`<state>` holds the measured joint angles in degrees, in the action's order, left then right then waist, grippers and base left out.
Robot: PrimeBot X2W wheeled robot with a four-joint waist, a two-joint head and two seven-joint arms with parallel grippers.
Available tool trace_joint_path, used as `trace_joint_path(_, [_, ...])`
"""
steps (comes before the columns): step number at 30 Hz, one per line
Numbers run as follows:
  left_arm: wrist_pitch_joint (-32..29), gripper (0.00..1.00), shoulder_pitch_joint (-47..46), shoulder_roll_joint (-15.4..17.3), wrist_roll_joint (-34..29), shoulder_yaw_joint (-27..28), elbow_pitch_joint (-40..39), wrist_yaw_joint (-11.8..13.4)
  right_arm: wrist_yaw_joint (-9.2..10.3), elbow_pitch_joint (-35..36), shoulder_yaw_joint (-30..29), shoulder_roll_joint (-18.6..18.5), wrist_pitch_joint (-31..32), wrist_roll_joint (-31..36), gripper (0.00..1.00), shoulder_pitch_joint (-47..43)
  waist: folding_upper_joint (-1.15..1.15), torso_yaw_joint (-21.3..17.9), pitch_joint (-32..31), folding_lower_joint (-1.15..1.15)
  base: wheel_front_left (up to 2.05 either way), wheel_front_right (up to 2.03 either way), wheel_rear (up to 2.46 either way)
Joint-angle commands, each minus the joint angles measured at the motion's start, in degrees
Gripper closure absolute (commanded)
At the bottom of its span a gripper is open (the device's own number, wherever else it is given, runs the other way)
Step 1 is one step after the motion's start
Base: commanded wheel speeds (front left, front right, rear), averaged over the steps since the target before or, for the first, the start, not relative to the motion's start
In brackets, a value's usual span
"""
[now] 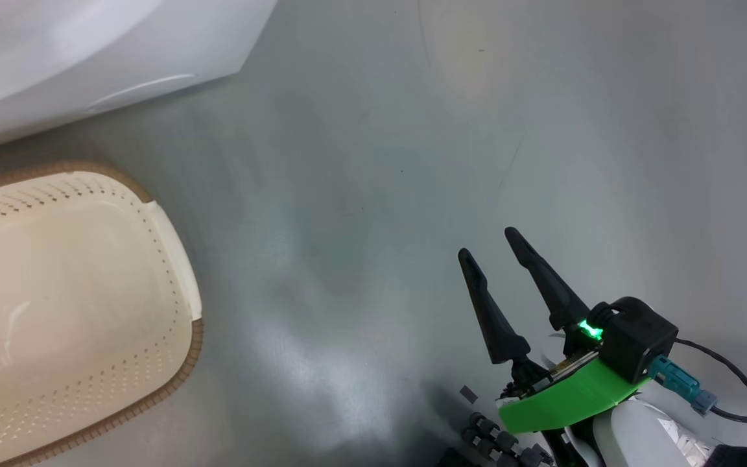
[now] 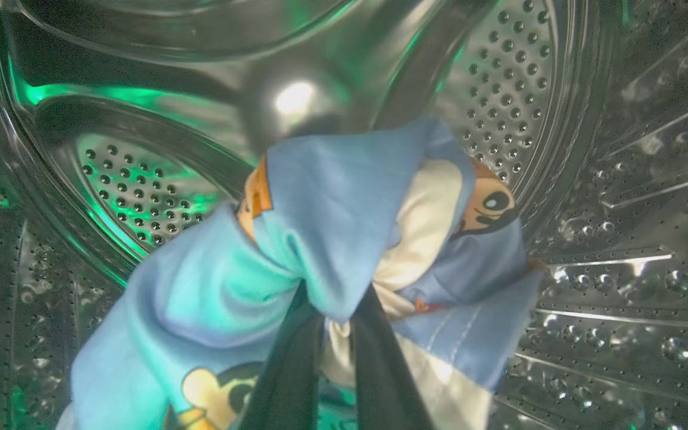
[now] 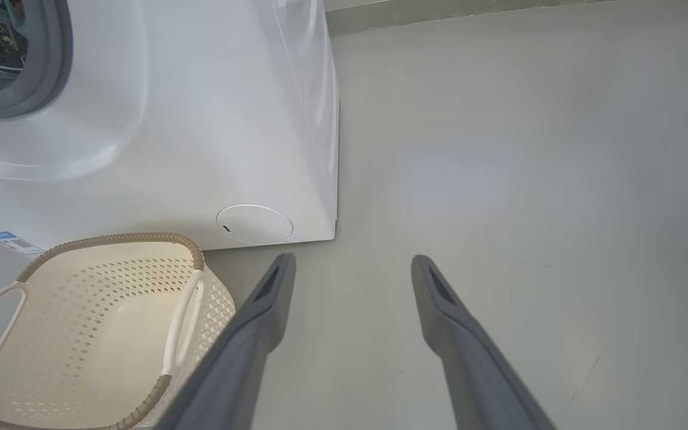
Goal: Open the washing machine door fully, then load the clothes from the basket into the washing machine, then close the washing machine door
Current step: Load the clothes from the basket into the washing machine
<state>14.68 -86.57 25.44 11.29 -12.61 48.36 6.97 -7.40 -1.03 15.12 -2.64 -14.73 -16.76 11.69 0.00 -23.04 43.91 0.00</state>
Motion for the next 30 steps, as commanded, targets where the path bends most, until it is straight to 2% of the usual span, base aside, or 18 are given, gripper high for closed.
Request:
trace_joint_path(1, [0.3, 1.0, 0.2, 2.7, -0.5, 0.7, -1.3, 0.6, -0.09, 1.1, 1.4, -0.2, -0.3, -0.1, 0.0, -1.3, 0.0, -0.2, 0.2, 0.0, 0.0, 0.0, 0.0])
trace_joint_path(9, [0.1, 1.0, 0.4, 2.3, -1.5, -0.9, 6.4, 0.3, -0.09, 0.6, 1.4, -0.2, -0.3, -0.3, 0.0, -1.5, 0.0, -0.2, -0.7, 0.0, 0.0, 0.0, 0.0])
trace_joint_path(13, [-2.0, 1.0, -1.1, 1.6, -2.3, -2.5, 10.3, -0.3, -0.09, 0.5, 1.3, -0.2, -0.3, -0.3, 0.0, -1.8, 0.0, 0.0, -1.5, 0.0, 0.0, 0.0, 0.0])
trace_joint_path(14, [-3.1, 0.95, -2.0, 1.2, -2.6, -3.2, 11.8, -0.3, -0.09, 0.5, 1.2, -0.2, -0.3, -0.3, 0.0, -1.9, 0.0, 0.1, -1.8, 0.0, 0.0, 0.0, 0.0])
trace_joint_path(15, [-4.0, 0.78, -2.5, 1.0, -2.7, -3.4, 12.7, -0.2, -0.09, 0.5, 1.2, -0.2, -0.3, -0.2, 0.0, -2.0, 0.0, 0.2, -1.9, 0.0, 0.0, 0.0, 0.0])
trace_joint_path(17, [-5.4, 0.54, -3.2, 0.3, -2.5, -3.7, 14.2, -0.1, -0.09, 0.4, 1.1, -0.2, -0.3, -0.2, 0.0, -2.1, 0.0, 0.2, -2.2, 0.0, 0.0, 0.0, 0.0])
trace_joint_path(18, [-6.2, 0.09, -3.5, 0.0, -2.3, -3.7, 15.0, 0.0, -0.09, 0.4, 1.1, -0.2, -0.3, -0.2, 0.0, -2.2, 0.0, 0.3, -2.3, 0.0, 0.0, 0.0, 0.0])
trace_joint_path(19, [-7.1, 0.0, -3.7, -0.3, -2.1, -3.6, 15.8, 0.0, -0.09, 0.4, 1.1, -0.2, -0.3, -0.2, 0.0, -2.2, 0.0, 0.3, -2.5, 0.0, 0.0, 0.0, 0.0])
trace_joint_path(25, [-11.2, 0.0, -4.3, -1.6, -1.2, -3.8, 19.6, 0.6, -0.09, 0.5, 0.7, -0.2, -0.3, -0.2, 0.0, -2.7, 0.0, 0.5, -3.4, 0.0, 0.0, 0.0, 0.0])
trace_joint_path(30, [-11.2, 0.0, -4.2, -2.7, -0.3, -3.6, 20.8, 1.4, -0.09, 0.5, 0.3, -0.2, -0.3, -0.1, 0.0, -2.7, 0.0, 1.1, -4.2, 0.0, 0.0, 0.0, 0.0])
